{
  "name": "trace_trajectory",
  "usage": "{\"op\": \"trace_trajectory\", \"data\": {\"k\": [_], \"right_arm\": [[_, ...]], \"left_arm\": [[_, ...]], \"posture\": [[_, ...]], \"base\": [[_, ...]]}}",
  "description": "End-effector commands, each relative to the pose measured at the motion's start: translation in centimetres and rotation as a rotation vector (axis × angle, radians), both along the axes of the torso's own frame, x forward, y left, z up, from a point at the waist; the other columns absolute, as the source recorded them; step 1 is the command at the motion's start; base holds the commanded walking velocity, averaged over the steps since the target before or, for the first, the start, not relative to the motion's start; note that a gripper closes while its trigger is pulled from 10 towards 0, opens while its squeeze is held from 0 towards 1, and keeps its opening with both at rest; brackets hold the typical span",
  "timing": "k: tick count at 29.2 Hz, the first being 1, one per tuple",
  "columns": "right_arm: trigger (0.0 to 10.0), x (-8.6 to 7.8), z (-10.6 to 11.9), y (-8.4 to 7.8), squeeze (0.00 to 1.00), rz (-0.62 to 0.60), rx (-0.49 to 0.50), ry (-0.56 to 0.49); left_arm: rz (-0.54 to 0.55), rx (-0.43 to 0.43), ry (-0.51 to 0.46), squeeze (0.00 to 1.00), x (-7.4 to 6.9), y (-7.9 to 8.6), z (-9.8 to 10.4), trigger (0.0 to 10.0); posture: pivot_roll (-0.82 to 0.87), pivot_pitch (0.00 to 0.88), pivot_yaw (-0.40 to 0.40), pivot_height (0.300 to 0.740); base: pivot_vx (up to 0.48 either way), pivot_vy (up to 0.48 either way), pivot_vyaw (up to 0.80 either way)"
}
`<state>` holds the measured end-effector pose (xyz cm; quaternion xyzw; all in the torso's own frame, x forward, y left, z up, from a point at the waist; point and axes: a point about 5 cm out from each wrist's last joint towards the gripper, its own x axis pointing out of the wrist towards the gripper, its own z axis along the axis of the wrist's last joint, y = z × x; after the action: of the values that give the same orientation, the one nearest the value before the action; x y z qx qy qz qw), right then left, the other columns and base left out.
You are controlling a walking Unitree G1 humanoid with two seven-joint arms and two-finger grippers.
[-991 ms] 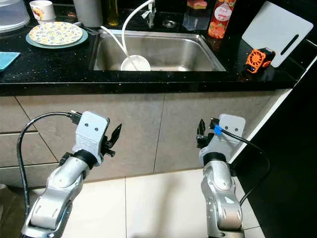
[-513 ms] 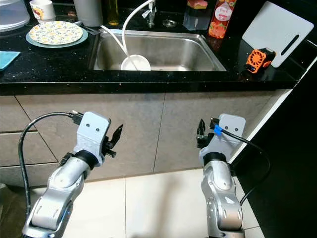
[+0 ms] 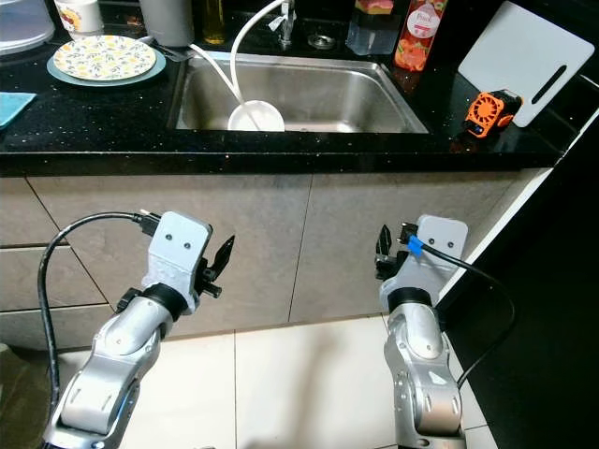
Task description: Kitchen organization
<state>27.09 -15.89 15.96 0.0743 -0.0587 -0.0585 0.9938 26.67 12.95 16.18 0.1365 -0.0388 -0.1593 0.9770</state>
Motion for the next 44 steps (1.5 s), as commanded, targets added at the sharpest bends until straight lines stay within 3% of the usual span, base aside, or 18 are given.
{"op": "trace_trajectory", "data": {"k": [1,44], "right_arm": [[10.0,-0.15,0.10,-0.10,0.00,0.002,0.000,0.003],[10.0,-0.08,-0.05,0.13,0.00,0.021,-0.004,0.004]], "left_arm": [[-0.014,-0.003,0.010,0.00,-0.18,-0.29,-0.22,10.0],[-0.020,0.002,0.011,0.00,-0.41,-0.47,-0.47,10.0]], "posture": [[0.20,0.082,-0.095,0.740],[0.20,0.063,-0.101,0.740]], "base": [[0.000,0.000,0.00],[0.000,0.000,0.00]]}}
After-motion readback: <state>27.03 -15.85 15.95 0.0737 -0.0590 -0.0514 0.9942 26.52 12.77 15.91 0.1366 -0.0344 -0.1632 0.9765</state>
